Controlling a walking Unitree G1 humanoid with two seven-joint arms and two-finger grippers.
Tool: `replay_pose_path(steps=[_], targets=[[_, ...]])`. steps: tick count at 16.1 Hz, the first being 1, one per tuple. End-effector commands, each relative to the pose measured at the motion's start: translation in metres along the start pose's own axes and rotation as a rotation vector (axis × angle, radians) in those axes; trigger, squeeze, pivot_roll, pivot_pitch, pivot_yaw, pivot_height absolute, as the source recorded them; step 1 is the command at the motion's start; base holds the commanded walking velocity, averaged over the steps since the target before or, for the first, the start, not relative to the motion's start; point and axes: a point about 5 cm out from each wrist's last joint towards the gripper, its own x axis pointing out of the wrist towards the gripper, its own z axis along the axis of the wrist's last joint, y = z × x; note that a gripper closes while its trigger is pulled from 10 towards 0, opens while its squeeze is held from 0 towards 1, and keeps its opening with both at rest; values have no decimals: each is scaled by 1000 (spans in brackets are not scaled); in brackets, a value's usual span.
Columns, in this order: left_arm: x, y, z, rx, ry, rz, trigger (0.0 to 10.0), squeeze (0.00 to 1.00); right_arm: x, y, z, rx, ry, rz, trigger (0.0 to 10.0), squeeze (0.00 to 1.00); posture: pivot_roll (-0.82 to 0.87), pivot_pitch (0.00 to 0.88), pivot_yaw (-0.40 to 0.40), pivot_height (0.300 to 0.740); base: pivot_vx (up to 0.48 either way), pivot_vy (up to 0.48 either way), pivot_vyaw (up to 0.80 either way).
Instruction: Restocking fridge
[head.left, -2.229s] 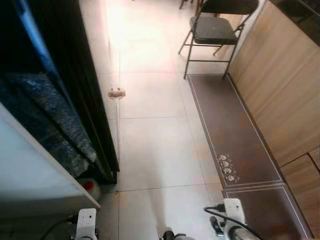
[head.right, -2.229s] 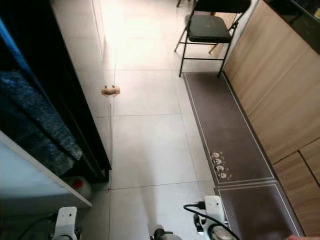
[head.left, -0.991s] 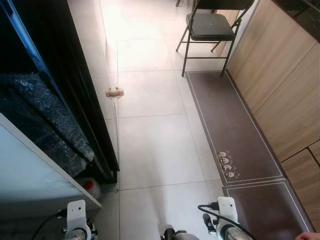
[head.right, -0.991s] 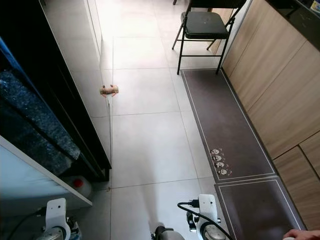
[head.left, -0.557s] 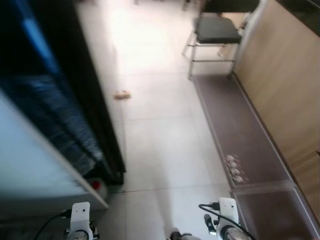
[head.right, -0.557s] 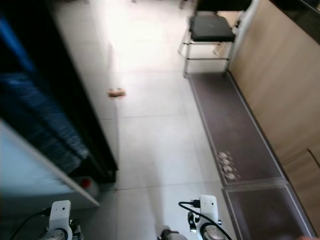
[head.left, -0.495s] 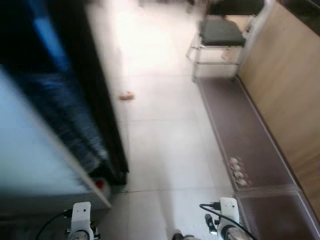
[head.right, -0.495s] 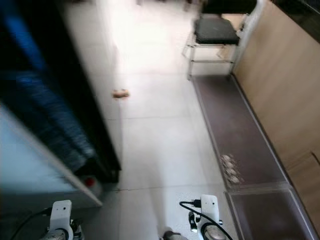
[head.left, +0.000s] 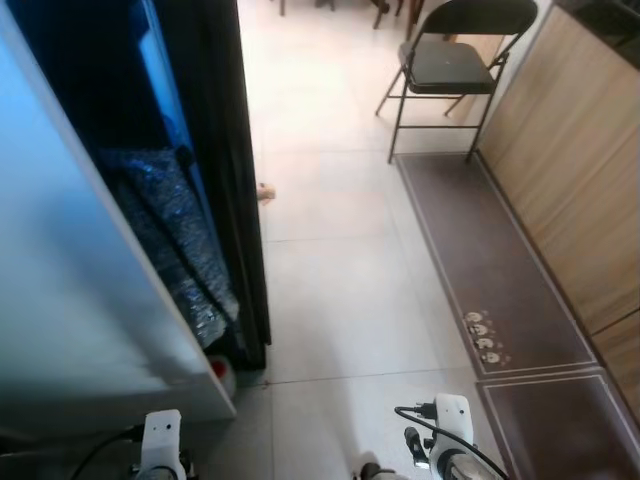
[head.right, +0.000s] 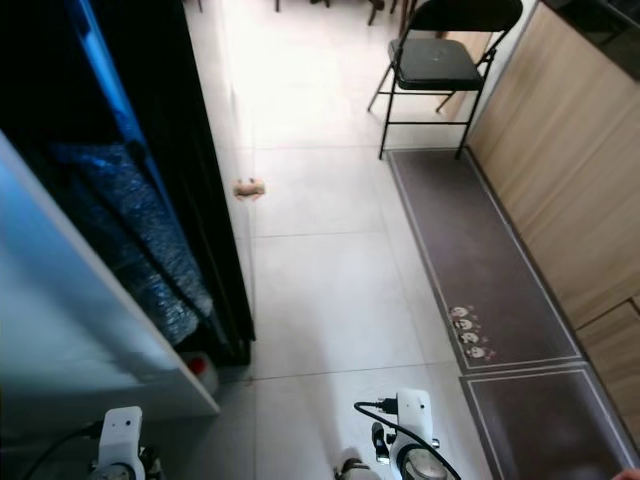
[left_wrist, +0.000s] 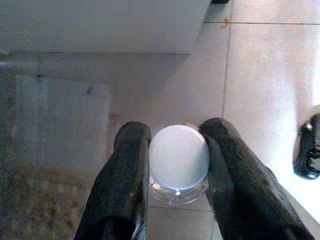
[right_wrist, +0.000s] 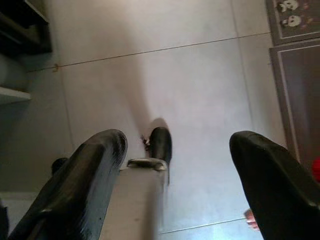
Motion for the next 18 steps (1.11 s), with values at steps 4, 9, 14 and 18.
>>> replay_pose_path(steps=[4, 9, 14, 18], targets=[[-2, 1, -12, 10, 44, 11, 10000, 0, -1, -2, -6, 6, 26, -3, 10000, 0, -72, 169, -24, 740, 0, 0, 0], [-2, -1, -11, 8, 46, 9, 10000, 0, -1, -2, -4, 5, 25, 0, 10000, 0, -69, 176, -26, 740, 0, 0, 0], [-1, -5, -7, 7, 43, 5, 10000, 0, 0, -1, -3, 2, 25, 3, 10000, 0, -68, 174, -27, 740, 0, 0, 0], [-1, -5, -8, 7, 44, 5, 10000, 0, 0, -1, -2, 1, 23, 4, 10000, 0, -68, 174, -27, 740, 0, 239, 0]])
